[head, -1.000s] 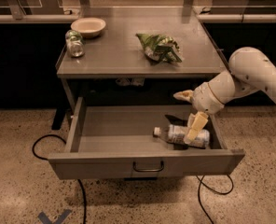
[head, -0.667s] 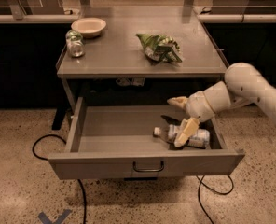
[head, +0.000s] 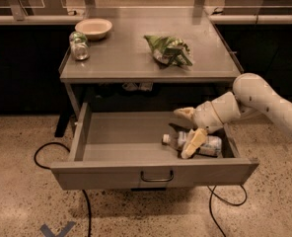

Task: Pick blue plastic bottle from top drawer and place on counter

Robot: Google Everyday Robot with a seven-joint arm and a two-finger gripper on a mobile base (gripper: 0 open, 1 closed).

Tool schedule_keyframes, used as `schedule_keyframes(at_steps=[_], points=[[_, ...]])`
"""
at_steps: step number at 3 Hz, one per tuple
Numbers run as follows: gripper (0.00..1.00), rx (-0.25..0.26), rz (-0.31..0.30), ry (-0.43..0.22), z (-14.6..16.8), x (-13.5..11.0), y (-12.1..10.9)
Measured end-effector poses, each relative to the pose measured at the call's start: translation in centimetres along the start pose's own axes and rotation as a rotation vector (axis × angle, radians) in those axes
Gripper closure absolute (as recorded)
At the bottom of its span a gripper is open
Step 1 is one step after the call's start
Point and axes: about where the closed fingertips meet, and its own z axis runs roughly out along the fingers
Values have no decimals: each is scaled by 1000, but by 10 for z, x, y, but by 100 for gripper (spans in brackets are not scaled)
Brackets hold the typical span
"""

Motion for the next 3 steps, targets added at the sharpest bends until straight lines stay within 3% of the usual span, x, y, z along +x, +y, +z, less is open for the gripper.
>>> schedule_keyframes(at_steps=[1, 2, 3], points=[[0, 20, 17, 152, 1, 0, -1], [0, 72, 63, 411, -14, 6, -1], [0, 90, 81, 454, -19, 9, -4]])
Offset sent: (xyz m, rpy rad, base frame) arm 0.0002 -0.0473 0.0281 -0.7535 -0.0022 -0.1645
